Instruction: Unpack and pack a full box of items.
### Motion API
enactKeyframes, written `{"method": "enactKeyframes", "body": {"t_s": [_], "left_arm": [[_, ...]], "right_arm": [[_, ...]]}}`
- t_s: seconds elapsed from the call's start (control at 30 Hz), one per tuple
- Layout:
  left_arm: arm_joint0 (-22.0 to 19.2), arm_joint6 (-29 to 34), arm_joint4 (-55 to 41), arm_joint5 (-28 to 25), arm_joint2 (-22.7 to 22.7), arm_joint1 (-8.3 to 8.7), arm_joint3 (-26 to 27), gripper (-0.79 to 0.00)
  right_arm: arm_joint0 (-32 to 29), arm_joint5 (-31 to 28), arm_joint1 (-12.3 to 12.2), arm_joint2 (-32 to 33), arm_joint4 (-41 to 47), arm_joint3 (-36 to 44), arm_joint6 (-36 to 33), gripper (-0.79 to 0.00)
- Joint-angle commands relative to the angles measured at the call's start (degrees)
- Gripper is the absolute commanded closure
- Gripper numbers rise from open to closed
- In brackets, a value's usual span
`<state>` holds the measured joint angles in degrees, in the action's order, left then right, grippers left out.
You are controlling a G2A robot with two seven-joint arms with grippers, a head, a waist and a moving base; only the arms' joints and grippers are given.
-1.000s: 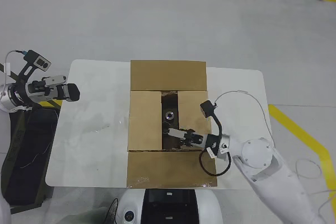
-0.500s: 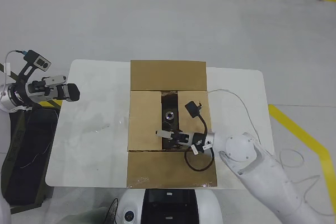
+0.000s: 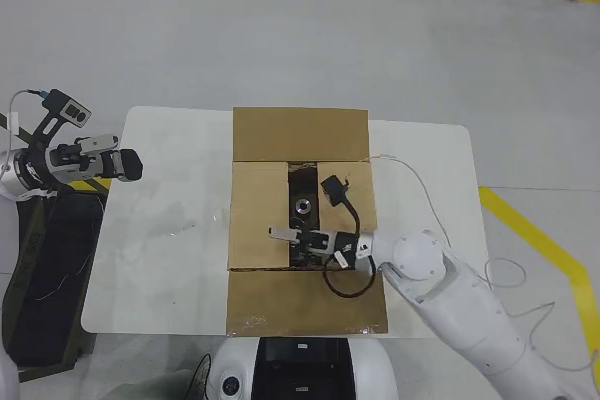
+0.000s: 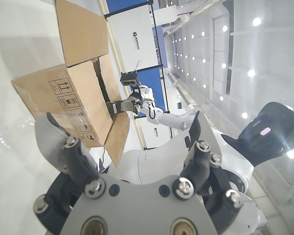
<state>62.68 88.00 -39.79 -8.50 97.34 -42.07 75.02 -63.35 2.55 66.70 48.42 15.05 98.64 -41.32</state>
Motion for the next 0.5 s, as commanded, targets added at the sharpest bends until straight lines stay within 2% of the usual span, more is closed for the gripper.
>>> {"method": "enactKeyframes", "body": {"t_s": [0.0,0.27,0.47], "left_arm": [[0.00,0.00,0.00,0.00,0.00,0.00,0.00,-0.785],[0.00,0.00,0.00,0.00,0.00,0.00,0.00,-0.785],[0.00,0.00,0.00,0.00,0.00,0.00,0.00,-0.785]], "right_arm": [[-0.15,-0.39,-0.05,0.61,0.03,0.75,-0.04,-0.785],[-1.02,-3.67,-0.01,2.46,1.84,3.81,0.10,-0.785],[-0.01,-7.48,0.88,1.31,4.34,3.43,1.09,-0.785]]}}
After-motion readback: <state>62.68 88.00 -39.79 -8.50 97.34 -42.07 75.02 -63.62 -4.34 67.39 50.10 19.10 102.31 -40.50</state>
